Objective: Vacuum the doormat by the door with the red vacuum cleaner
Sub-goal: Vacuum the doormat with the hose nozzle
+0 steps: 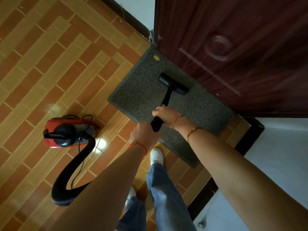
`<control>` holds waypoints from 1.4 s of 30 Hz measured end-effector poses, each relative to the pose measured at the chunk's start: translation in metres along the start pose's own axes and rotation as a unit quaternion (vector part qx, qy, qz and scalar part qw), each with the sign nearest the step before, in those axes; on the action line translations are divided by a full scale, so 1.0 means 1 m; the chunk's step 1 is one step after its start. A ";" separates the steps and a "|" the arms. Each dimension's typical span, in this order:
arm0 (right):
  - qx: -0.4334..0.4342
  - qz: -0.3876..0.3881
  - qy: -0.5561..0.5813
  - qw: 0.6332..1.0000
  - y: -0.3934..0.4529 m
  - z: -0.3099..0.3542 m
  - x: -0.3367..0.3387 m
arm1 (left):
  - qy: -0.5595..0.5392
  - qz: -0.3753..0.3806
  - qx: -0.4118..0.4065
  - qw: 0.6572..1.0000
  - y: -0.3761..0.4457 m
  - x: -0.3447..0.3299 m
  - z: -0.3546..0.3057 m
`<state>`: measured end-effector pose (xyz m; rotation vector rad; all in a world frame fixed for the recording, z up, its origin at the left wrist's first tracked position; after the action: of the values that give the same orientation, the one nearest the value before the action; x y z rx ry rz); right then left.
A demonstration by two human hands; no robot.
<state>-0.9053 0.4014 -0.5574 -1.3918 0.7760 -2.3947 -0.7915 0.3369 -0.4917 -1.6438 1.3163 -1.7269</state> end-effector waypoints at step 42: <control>0.031 -0.011 0.089 0.996 0.052 0.201 -0.013 | 0.123 0.016 0.013 0.992 -0.043 0.085 0.181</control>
<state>-0.7273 0.3013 -0.5165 -1.1817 0.7251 -2.5617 -0.6286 0.2259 -0.4372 -1.4231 1.4132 -1.9681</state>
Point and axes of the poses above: each hand's wrist, its own y-axis towards the middle knuckle, its own x-axis out of the back of the hand, z = x × y, the point moved 1 cm from there along y, towards the middle knuckle, and after that the axes turned 8 degrees about x, right-handed, at the moved point
